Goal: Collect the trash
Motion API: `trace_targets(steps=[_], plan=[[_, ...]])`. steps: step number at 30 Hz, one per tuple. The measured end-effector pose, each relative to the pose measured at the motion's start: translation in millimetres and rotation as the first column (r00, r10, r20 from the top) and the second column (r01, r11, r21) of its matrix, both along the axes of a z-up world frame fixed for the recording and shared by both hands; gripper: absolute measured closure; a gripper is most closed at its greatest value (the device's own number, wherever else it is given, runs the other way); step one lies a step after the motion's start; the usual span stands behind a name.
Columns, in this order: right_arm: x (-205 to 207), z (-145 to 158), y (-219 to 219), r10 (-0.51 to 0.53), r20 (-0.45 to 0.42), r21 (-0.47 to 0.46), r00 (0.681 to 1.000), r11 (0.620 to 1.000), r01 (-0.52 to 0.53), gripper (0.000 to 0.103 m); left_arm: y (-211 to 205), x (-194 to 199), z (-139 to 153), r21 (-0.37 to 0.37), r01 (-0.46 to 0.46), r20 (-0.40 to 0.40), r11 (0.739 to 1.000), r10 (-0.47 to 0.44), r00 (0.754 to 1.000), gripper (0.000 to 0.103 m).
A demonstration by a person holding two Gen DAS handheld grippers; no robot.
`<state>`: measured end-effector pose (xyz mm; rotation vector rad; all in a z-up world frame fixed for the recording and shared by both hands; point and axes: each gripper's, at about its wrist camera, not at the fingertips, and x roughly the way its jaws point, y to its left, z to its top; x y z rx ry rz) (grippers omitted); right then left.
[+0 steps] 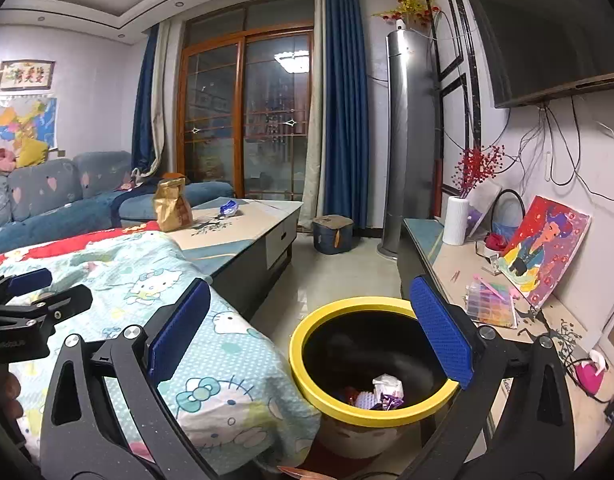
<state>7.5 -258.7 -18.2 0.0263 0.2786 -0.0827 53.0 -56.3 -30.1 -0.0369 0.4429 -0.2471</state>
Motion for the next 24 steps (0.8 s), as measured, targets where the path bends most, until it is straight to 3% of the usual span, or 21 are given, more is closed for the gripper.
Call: trace_targets(steps=[24], plan=[[-2.9, 3.6, 1.3, 0.004, 0.017, -0.008, 1.0, 1.0, -0.004, 0.011, 3.6, -6.8, 2.0, -0.009, -0.002, 0.012, 1.0, 0.002, 1.0, 0.006]])
